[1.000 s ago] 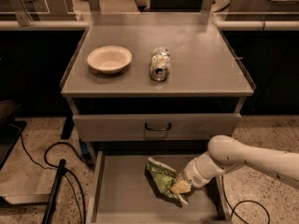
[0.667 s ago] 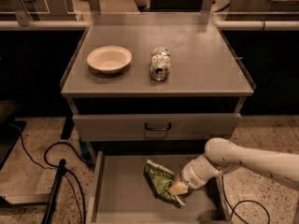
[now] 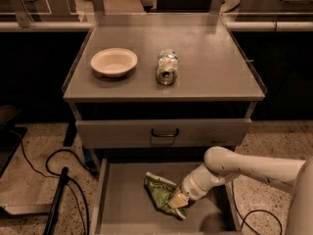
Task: Place green jalapeno chip bag into middle drawer
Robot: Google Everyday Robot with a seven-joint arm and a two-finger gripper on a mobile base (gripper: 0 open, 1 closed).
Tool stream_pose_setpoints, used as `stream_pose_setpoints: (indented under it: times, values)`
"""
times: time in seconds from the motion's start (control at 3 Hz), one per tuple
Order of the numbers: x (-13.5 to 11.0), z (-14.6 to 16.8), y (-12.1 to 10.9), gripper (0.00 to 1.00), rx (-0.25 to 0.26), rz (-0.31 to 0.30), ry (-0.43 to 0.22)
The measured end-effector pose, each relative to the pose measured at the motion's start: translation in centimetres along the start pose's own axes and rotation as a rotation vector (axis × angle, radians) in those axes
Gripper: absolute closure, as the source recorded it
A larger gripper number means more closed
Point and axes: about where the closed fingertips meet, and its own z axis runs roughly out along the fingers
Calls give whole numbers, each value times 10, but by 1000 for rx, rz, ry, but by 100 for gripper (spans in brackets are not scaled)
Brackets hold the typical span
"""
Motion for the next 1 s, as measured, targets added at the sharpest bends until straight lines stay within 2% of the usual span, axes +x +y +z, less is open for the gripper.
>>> stream_pose_setpoints:
  times: [0.33,1.0]
  values:
    - [0,1,0,81,-3,0,0]
    - [0,1,0,35,-3,0,0]
